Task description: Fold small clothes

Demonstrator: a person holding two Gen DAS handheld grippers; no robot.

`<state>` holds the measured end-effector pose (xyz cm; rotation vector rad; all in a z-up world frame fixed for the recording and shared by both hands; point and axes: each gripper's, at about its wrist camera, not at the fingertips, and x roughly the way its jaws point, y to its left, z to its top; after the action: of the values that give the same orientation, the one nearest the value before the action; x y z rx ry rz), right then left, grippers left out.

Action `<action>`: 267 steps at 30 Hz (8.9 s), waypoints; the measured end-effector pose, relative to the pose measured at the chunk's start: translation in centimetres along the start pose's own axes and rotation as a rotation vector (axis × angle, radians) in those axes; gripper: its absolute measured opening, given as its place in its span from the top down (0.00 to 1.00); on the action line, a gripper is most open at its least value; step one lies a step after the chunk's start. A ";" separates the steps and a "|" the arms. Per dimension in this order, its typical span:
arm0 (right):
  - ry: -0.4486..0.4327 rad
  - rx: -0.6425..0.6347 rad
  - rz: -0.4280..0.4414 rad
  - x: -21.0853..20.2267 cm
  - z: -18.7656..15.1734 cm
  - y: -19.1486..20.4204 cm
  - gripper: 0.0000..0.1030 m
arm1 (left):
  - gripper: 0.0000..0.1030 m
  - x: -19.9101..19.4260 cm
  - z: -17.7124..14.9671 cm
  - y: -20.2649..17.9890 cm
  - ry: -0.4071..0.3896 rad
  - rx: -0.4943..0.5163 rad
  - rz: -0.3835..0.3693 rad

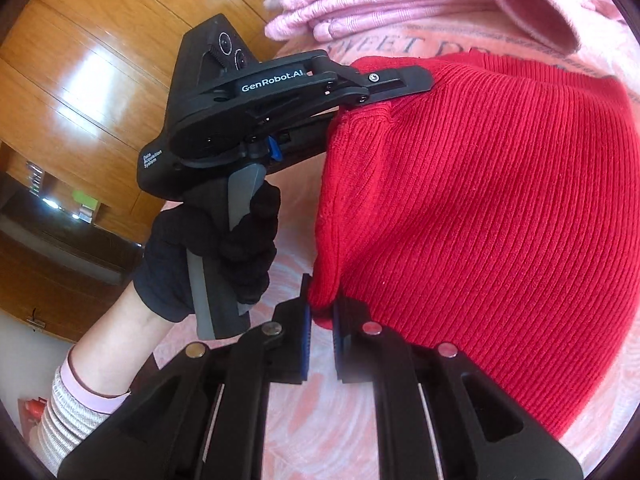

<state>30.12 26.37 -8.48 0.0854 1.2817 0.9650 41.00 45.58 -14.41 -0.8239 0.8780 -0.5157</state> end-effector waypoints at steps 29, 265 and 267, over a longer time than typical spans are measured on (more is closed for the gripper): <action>-0.134 0.208 -0.033 -9.8 -8.5 -10.5 0.64 | 0.69 -0.4 0.6 0.4 0.021 -0.007 0.232; -0.307 0.238 -0.527 -26.6 -32.6 12.6 0.10 | 0.15 -20.3 -34.8 -28.5 0.044 0.356 0.566; -0.311 0.233 -0.510 -26.4 -33.1 12.8 0.10 | 0.15 -20.4 -35.4 -28.1 0.049 0.342 0.550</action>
<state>-3.63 2.64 7.51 0.0796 1.0487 0.3463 -1.60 28.48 4.45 -0.2381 0.9813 -0.1905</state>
